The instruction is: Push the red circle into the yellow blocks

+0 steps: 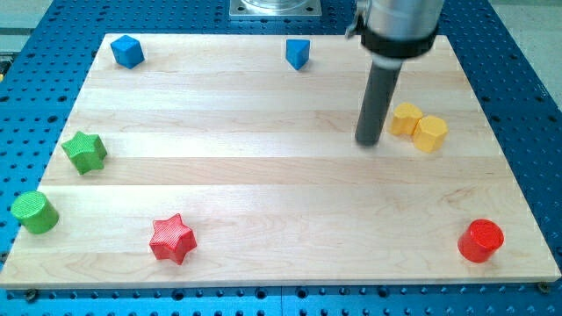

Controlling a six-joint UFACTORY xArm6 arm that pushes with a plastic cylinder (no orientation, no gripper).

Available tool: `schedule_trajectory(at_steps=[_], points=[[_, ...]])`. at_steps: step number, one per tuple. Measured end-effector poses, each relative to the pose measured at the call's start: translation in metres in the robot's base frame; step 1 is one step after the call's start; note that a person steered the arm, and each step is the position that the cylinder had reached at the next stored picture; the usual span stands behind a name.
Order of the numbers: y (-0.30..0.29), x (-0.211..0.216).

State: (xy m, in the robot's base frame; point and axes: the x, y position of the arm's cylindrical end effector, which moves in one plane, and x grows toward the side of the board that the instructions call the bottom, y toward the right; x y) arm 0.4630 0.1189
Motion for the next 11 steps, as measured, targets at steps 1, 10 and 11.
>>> schedule_trajectory(at_steps=[1,10,11], points=[[0.075,0.056],[0.069,0.042],[0.049,0.016]])
